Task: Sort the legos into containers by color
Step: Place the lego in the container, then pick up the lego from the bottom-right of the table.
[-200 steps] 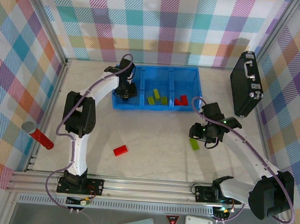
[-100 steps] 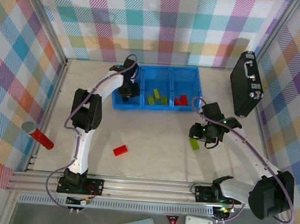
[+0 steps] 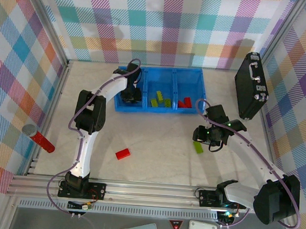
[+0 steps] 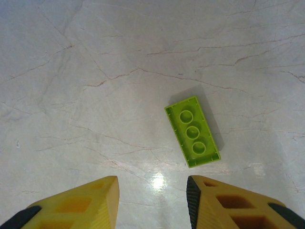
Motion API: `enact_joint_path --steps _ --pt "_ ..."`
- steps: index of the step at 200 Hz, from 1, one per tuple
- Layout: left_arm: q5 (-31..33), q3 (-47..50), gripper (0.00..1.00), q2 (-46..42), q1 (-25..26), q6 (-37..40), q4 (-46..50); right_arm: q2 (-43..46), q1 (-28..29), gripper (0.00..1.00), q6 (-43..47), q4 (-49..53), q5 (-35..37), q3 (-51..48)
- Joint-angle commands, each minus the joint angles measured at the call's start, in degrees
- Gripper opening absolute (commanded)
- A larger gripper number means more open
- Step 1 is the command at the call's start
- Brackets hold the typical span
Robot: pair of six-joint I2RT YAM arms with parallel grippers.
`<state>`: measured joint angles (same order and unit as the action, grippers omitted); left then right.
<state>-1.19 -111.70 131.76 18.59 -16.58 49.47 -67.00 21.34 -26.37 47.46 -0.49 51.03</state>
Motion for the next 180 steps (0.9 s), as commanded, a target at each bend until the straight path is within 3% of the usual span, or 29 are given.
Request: enact_joint_path --steps 1,85,180 --pt "0.38 -1.68 0.46 -1.13 -0.22 0.64 2.16 0.75 0.01 0.44 -0.13 -0.26 -0.12 -0.31" --pt "-2.37 0.60 0.45 -8.43 0.13 0.16 2.12 0.17 0.01 0.44 0.46 -0.70 0.22 -1.10" --pt "-5.63 10.84 0.44 -21.90 0.40 1.98 1.78 -6.30 -0.02 0.45 3.83 -1.78 4.25 -2.59"
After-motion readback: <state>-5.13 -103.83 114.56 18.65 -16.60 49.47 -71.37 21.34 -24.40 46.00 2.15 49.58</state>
